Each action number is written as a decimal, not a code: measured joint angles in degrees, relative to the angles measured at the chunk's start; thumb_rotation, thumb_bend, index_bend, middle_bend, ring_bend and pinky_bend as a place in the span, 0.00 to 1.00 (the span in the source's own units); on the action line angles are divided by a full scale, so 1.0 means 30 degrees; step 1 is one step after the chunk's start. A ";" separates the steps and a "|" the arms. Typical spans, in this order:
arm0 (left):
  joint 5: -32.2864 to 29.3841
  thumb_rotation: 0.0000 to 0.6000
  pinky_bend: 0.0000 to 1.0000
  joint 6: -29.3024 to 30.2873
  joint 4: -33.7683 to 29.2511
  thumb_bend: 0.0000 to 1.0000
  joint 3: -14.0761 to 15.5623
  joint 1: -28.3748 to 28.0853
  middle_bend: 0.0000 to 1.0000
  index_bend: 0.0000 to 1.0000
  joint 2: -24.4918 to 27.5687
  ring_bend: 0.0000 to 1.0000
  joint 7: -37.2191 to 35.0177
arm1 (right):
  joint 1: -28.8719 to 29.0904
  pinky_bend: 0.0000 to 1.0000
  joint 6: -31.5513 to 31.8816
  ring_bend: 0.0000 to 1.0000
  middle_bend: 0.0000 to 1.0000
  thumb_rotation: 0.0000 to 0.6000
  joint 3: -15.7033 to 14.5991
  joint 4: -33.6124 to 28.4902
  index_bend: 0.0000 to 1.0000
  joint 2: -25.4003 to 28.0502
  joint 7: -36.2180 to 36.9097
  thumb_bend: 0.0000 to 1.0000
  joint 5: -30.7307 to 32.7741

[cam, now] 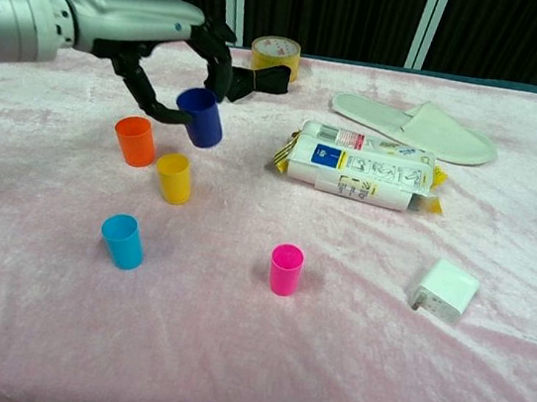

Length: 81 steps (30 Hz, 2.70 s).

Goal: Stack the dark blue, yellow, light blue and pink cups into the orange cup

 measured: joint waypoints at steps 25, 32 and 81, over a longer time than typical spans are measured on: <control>-0.0177 1.00 0.00 -0.0545 0.4254 0.39 0.0480 0.0998 0.47 0.45 -0.0855 0.00 -0.2141 | -0.0005 0.24 0.0075 0.17 0.10 1.00 -0.0063 0.0044 0.13 -0.0051 -0.0301 0.30 -0.0137; -0.0404 1.00 0.00 -0.0953 0.4731 0.39 0.0452 0.1041 0.47 0.45 -0.0997 0.00 -0.2350 | 0.0010 0.24 0.0046 0.17 0.10 1.00 -0.0060 0.0033 0.13 -0.0062 -0.0310 0.30 -0.0124; 0.0758 1.00 0.00 -0.1935 0.0909 0.21 0.1205 0.0668 0.25 0.19 -0.0873 0.00 0.0054 | 0.0009 0.24 0.0019 0.17 0.10 1.00 -0.0012 -0.0036 0.13 -0.0036 -0.0253 0.30 -0.0010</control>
